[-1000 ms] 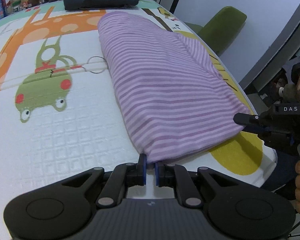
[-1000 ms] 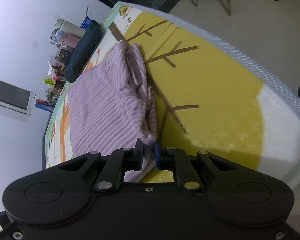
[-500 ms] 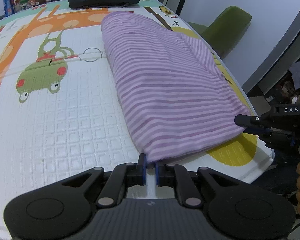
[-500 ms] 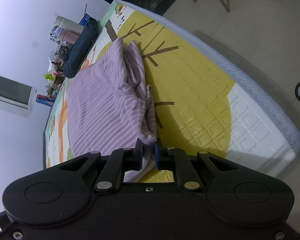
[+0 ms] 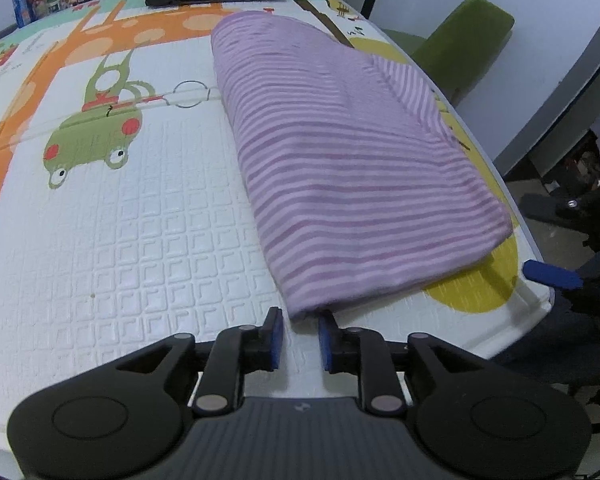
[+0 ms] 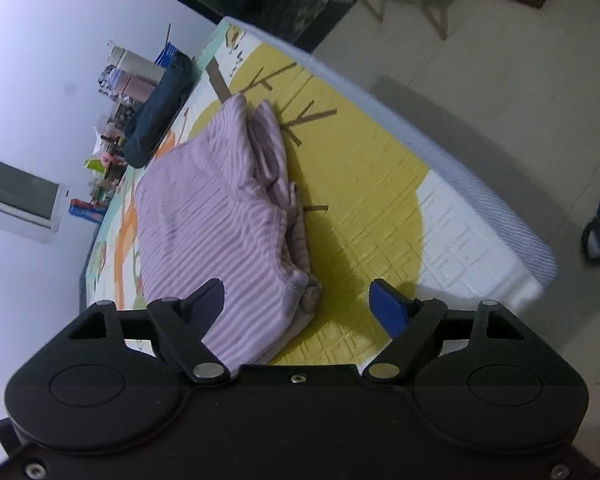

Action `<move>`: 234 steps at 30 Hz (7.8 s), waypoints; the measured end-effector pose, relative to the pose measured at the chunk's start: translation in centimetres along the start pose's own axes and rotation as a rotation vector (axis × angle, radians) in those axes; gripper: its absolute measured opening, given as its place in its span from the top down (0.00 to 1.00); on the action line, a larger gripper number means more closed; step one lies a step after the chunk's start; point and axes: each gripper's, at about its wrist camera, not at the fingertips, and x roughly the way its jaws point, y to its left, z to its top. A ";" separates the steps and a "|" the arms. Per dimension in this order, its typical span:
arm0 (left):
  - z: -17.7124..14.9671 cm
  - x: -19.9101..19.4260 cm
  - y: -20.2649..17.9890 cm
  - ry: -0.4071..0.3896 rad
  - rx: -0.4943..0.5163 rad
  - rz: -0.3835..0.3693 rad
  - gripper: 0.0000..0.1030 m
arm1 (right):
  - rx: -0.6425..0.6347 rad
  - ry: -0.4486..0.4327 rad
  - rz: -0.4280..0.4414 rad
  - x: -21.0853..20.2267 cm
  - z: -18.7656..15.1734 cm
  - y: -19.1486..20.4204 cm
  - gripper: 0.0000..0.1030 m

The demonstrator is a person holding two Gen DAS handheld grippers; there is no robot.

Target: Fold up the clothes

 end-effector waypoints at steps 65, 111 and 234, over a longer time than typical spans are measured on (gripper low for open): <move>1.2 -6.8 -2.3 0.018 -0.128 0.205 0.35 | -0.638 0.134 -0.506 1.0 -6.4 18.4 0.01; 0.4 -6.9 -1.4 0.008 -0.129 0.216 0.29 | -0.649 0.148 -0.496 2.0 -7.6 18.7 0.01; 1.7 -5.2 -1.4 0.043 -0.146 0.229 0.21 | -0.636 0.145 -0.510 2.8 -6.2 17.6 0.01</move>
